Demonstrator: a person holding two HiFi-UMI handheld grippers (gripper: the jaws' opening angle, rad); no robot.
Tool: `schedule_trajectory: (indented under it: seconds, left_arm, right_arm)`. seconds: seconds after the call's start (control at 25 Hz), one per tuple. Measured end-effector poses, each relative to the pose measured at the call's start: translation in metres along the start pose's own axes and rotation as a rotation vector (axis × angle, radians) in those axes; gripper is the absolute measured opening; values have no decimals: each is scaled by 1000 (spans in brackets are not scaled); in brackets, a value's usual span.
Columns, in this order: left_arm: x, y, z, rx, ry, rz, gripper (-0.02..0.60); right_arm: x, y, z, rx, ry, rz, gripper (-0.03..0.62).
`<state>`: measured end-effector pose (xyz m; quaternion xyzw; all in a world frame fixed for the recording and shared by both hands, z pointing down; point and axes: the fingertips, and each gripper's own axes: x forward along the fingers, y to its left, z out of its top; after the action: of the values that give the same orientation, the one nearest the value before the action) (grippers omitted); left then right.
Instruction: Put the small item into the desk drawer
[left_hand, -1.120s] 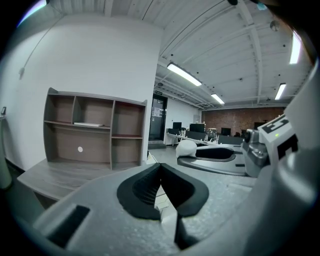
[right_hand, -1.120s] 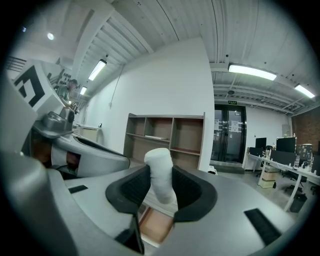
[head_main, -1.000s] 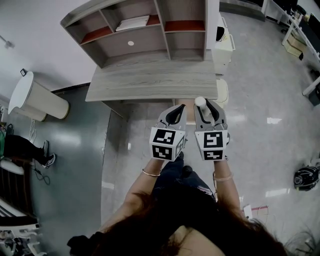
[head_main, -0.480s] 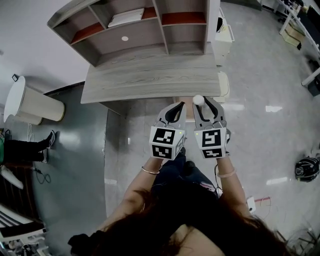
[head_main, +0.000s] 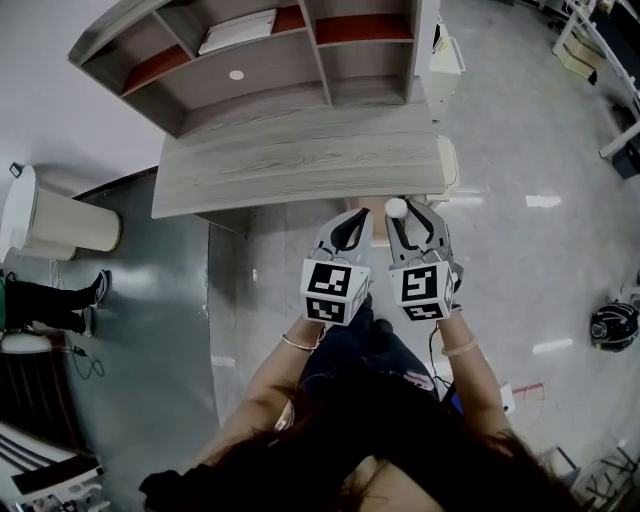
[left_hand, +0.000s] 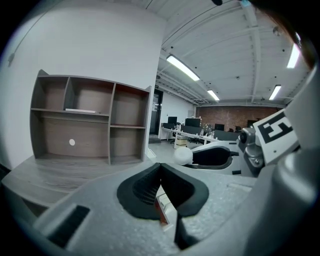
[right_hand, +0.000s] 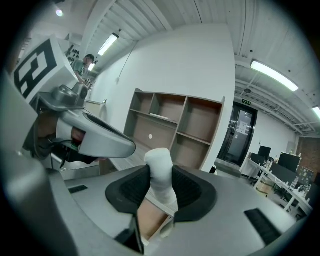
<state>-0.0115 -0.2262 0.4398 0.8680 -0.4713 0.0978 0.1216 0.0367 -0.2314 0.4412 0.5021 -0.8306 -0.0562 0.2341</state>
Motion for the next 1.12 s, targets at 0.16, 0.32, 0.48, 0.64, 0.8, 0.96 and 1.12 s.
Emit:
schedule_trajectory:
  seconds: [0.16, 0.32, 0.48, 0.64, 0.8, 0.96, 1.12]
  left_arm:
    - [8, 10, -14, -1, 22, 0, 15]
    - [16, 21, -29, -5, 39, 0, 15]
    - [25, 30, -43, -5, 52, -1, 15]
    - [34, 39, -58, -11, 66, -4, 15]
    - [41, 49, -73, -16, 79, 4, 15]
    - [47, 61, -86, -24, 89, 9, 15]
    - [55, 68, -99, -21, 110, 14, 15]
  right_arm:
    - [13, 5, -17, -20, 41, 11, 126]
    - [25, 12, -35, -34, 84, 25, 127]
    - [40, 18, -52, -51, 116, 37, 127]
    - [56, 23, -67, -75, 144, 56, 127]
    - [68, 29, -83, -101, 169, 75, 126]
    - [80, 35, -98, -124, 194, 91, 126]
    - [88, 41, -113, -133, 217, 103, 127]
